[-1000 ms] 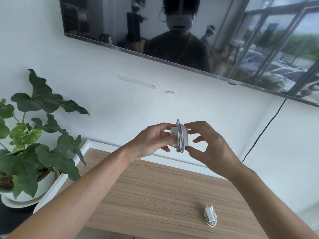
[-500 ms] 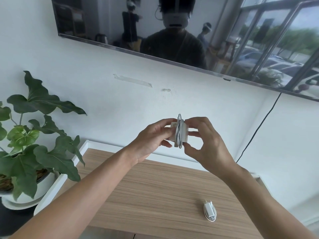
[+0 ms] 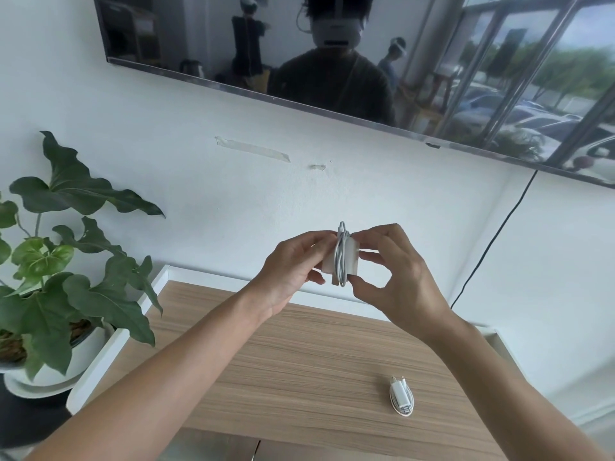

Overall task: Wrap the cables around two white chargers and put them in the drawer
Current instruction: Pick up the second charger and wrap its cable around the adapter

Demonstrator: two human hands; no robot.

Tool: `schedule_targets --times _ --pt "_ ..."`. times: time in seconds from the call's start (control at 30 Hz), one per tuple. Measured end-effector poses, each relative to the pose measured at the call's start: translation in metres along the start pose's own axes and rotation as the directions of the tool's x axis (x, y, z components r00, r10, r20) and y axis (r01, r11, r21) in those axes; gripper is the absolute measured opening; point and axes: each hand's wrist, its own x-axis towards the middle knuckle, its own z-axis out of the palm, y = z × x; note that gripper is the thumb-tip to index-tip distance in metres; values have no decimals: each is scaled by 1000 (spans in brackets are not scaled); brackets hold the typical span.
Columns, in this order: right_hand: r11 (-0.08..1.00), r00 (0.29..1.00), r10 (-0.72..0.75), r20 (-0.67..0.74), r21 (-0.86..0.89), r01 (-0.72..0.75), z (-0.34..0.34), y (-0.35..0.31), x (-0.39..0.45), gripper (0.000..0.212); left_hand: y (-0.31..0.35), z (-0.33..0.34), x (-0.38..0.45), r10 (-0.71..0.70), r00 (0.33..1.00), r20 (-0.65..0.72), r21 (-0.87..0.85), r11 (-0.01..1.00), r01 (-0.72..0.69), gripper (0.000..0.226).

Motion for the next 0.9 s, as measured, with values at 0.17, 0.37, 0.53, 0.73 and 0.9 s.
schedule_targets --times 0.17,0.37,0.53,0.73,0.9 --pt "999 999 39 -20 31 -39 0 1 -6 52 -7 11 0 75 993 -90 159 986 -60 26" --pt "997 997 79 -7 27 -79 8 15 -19 54 -22 16 1 -13 998 -68 138 990 22 28" --pt "990 990 138 5 -8 -138 15 35 -35 53 -40 28 8 -32 996 -87 212 976 50 33" --pt "973 973 227 35 -42 -225 15 67 -58 54 -67 44 22 -177 982 -73 214 958 189 47" --pt "944 936 323 137 -117 -309 15 112 -90 56 -113 53 28 -245 969 -41 321 915 245 35"
